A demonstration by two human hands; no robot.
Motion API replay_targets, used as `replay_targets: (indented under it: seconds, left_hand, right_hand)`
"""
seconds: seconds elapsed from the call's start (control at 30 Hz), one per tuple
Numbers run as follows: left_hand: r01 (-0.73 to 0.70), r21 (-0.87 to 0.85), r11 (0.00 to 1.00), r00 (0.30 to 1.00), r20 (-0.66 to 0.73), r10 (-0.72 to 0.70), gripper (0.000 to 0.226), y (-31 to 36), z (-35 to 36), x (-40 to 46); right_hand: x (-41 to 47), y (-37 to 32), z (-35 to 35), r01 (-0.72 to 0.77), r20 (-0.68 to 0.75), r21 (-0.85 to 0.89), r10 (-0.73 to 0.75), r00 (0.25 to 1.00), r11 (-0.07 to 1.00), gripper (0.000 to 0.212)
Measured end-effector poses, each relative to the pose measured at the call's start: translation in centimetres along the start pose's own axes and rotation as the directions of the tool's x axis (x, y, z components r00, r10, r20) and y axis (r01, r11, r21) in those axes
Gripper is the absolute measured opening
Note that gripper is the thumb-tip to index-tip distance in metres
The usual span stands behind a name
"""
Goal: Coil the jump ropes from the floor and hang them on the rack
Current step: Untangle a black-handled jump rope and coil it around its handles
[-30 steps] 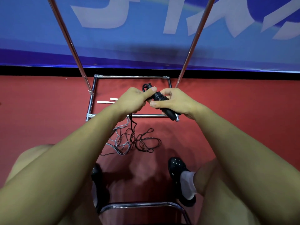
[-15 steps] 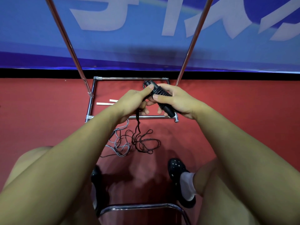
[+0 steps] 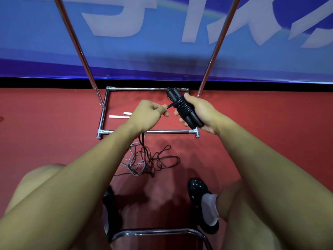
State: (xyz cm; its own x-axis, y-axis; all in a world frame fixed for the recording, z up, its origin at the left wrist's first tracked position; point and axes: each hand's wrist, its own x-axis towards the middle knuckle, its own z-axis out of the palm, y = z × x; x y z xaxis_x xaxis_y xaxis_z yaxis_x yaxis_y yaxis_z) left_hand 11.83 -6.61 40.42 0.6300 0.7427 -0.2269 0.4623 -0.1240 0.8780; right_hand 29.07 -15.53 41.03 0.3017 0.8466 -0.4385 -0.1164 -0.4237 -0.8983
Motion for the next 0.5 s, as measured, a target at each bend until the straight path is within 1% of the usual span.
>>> replay_targets:
  seconds: [0.1, 0.17, 0.2, 0.3, 0.37, 0.5]
  left_hand:
    - [-0.026, 0.033, 0.999, 1.000, -0.003, 0.027, 0.043, 0.22, 0.00, 0.04]
    - [-0.022, 0.068, 0.997, 1.000, 0.022, 0.021, 0.045, 0.22, 0.09, 0.12]
    - [-0.010, 0.058, 0.998, 0.999, 0.034, 0.008, 0.045, 0.14, 0.17, 0.17]
    - [0.036, -0.074, 0.997, 0.998, 0.044, -0.033, 0.037, -0.11, 0.47, 0.31]
    - [0.042, -0.124, 0.991, 0.998, 0.046, -0.037, 0.032, -0.17, 0.48, 0.36]
    - [0.019, -0.100, 0.995, 0.999, 0.033, -0.016, 0.023, -0.07, 0.19, 0.23]
  right_hand:
    - [-0.04, 0.29, -0.22, 0.044, 0.006, -0.056, -0.044, 0.999, 0.997, 0.035]
    - [0.11, 0.55, -0.34, 0.069, 0.016, -0.069, -0.068, 0.998, 0.995, 0.034]
    - [0.18, 0.63, -0.40, 0.080, 0.018, -0.073, -0.079, 0.997, 0.994, 0.034]
    - [0.38, 0.72, -0.55, 0.115, 0.005, -0.104, -0.115, 0.993, 0.988, 0.032]
    - [0.45, 0.72, -0.54, 0.134, -0.001, -0.131, -0.135, 0.991, 0.982, 0.030]
    - [0.46, 0.83, -0.50, 0.154, 0.015, -0.205, -0.154, 0.988, 0.967, 0.029]
